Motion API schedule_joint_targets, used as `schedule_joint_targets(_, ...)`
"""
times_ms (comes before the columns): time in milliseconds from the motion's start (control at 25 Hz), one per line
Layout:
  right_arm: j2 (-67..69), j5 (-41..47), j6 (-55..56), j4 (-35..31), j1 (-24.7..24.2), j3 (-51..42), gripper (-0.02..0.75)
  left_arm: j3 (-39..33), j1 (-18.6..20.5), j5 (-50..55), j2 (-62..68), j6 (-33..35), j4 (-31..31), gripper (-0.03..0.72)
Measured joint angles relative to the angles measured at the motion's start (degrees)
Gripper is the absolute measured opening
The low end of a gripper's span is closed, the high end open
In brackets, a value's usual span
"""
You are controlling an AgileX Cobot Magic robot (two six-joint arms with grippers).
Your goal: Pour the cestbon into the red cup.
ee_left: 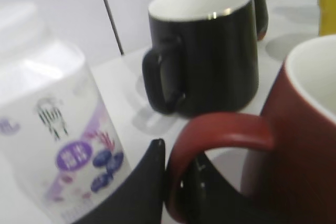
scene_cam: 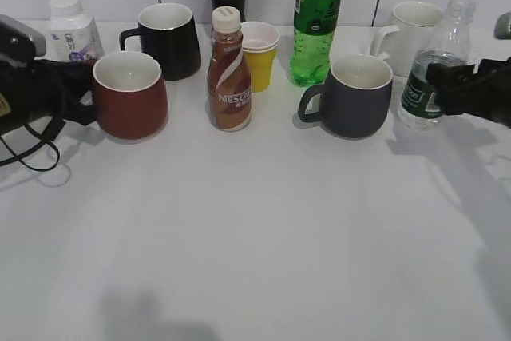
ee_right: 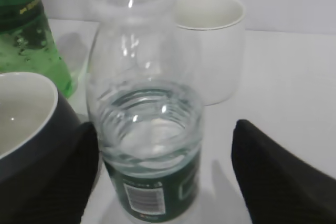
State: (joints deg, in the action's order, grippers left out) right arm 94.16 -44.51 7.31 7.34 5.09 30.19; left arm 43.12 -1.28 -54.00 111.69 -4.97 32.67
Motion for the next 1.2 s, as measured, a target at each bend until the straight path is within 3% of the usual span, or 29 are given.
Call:
schedule_joint_targets(520, 18.93, -23.16, -0.4, -0.92, 0.0, 0.12, 0.588, -0.04, 0.0, 0.11, -1.07, -0.35, 0.02, 0.06)
schedule_joint_targets(1200, 25.28, -24.44, -2.15, -1.52, 0.0, 9.79, 0.617, -0.04, 0.0, 0.11, -1.07, -3.58, 0.77, 0.06)
